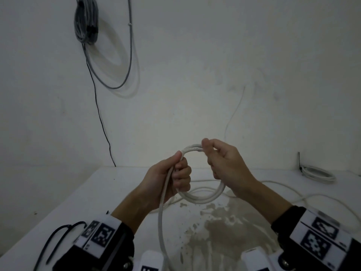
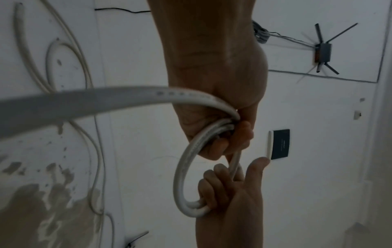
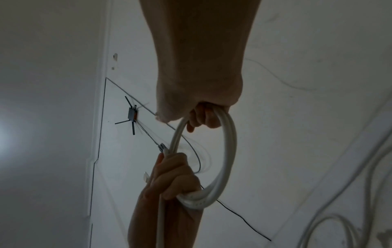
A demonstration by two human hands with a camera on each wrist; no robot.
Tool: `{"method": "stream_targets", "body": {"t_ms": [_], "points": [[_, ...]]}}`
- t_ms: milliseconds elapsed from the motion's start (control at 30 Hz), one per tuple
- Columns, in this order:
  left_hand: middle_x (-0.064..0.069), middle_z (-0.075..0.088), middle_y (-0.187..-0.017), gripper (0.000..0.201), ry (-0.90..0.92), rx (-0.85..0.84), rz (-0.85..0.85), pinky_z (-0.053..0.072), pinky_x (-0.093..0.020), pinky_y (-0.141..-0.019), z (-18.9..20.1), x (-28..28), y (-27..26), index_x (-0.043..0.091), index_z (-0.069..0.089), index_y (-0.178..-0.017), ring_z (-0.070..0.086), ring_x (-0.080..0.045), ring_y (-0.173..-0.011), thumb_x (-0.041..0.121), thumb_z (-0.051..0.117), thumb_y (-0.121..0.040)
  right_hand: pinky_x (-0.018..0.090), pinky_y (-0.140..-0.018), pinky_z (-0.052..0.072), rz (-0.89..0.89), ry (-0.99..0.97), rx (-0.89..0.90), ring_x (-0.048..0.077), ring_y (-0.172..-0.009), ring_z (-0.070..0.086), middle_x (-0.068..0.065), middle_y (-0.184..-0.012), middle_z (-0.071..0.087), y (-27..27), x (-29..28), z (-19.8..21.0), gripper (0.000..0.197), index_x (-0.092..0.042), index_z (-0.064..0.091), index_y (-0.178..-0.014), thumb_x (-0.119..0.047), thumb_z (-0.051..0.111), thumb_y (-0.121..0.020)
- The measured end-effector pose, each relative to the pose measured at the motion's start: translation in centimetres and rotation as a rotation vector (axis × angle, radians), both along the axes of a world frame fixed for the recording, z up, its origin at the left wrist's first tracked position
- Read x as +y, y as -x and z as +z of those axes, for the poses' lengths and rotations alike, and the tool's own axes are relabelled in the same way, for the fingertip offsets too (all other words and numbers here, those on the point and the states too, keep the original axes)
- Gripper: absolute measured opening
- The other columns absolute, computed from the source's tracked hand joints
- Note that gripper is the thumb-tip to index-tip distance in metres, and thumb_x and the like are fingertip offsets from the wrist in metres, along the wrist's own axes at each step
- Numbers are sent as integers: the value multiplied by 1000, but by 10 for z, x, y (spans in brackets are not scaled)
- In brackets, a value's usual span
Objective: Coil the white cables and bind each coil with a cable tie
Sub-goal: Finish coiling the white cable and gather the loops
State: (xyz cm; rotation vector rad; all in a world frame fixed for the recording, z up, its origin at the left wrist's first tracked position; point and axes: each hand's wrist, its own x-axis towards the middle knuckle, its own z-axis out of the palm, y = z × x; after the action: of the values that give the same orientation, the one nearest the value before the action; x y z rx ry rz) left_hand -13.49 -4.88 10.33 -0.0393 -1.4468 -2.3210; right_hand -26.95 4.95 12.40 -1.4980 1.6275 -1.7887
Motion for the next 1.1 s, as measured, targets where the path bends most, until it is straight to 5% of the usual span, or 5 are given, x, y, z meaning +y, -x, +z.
{"method": "stream_targets", "body": {"t_ms": [367,533,633,833,1100], "points": [[6,22,-48,40,449,-167,485,18,-22,-42,10,10,3,19,31,-58,17,-9,-42,38,49,-88,16,-46,34,-306,-80,530,10,-45,33,-2,-50,37,-4,-9,-5,49,-14,36,-56,-36,32,-100],[9,27,-38,42,443,-42,660,20,-17,-36,9,10,6,18,33,-55,21,-6,-32,26,47,-94,34,-76,56,-11,-75,-37,11,-70,63,2,-73,60,-9,-10,-12,42,-15,59,-91,-46,31,-97],[10,26,-36,45,380,51,727,18,-16,-37,14,7,5,19,29,-53,20,-6,-31,25,45,-95,43,-99,39,158,-248,-325,19,-110,56,0,-114,59,-11,-8,-28,39,-23,48,-115,-49,26,-97],[9,21,-35,49,301,145,795,17,-17,-38,26,3,-1,18,24,-52,17,-7,-31,24,42,-97,38,-98,36,313,-718,724,22,-102,58,4,-106,65,-18,2,-73,29,-16,54,-113,-36,41,-98],[10,20,-38,45,299,-35,563,13,-14,-38,15,-25,-37,25,27,-48,15,-4,-32,41,47,-84,31,-59,34,21,-702,1093,14,-53,40,-2,-59,43,34,14,-35,57,-16,41,-63,-67,29,-85]]}}
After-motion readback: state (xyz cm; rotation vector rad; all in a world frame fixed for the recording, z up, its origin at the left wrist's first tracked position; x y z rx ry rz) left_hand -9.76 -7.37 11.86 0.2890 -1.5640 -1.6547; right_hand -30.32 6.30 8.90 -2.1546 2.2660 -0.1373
